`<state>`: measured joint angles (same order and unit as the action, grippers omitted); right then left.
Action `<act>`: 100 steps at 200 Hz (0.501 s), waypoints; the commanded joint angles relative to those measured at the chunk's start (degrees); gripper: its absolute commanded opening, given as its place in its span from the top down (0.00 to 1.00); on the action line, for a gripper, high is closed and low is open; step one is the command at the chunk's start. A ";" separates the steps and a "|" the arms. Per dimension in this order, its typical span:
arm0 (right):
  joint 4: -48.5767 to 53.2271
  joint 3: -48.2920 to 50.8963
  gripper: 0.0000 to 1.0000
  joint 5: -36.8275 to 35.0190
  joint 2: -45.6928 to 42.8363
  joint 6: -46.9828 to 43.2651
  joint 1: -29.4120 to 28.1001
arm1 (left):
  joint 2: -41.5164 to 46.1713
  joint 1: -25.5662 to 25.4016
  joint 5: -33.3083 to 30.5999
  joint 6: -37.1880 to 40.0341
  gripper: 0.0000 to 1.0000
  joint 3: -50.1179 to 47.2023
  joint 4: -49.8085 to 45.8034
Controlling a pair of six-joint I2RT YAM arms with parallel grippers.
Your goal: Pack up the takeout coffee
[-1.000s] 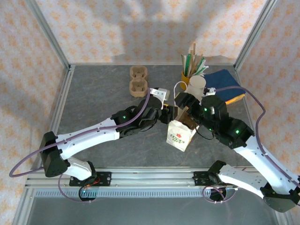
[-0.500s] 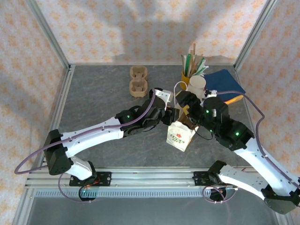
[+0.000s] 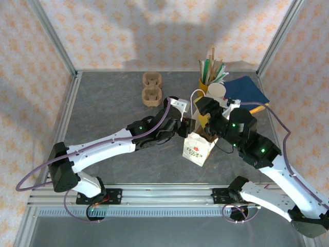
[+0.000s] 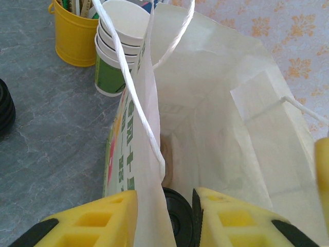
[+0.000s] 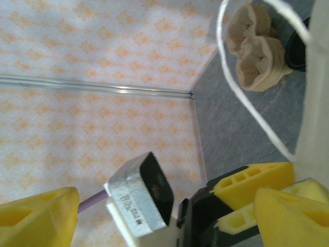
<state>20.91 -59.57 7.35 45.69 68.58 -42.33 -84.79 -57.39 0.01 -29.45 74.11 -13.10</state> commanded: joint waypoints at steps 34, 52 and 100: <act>-1.65 -6.83 0.13 0.14 0.24 -1.01 0.58 | -1.67 -0.59 -0.64 0.89 0.67 2.98 -2.02; 0.34 -9.77 0.13 -1.71 0.52 -2.78 0.64 | -2.54 -0.61 -1.11 1.06 0.69 4.47 -3.55; 9.43 -17.82 0.10 -11.22 1.23 -9.40 0.67 | -3.89 -0.58 -3.09 0.70 0.82 7.19 -7.24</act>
<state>24.27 -73.82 3.18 46.87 64.01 -41.93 -88.38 -57.41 -0.86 -29.50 79.07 -17.23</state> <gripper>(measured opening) 0.889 0.205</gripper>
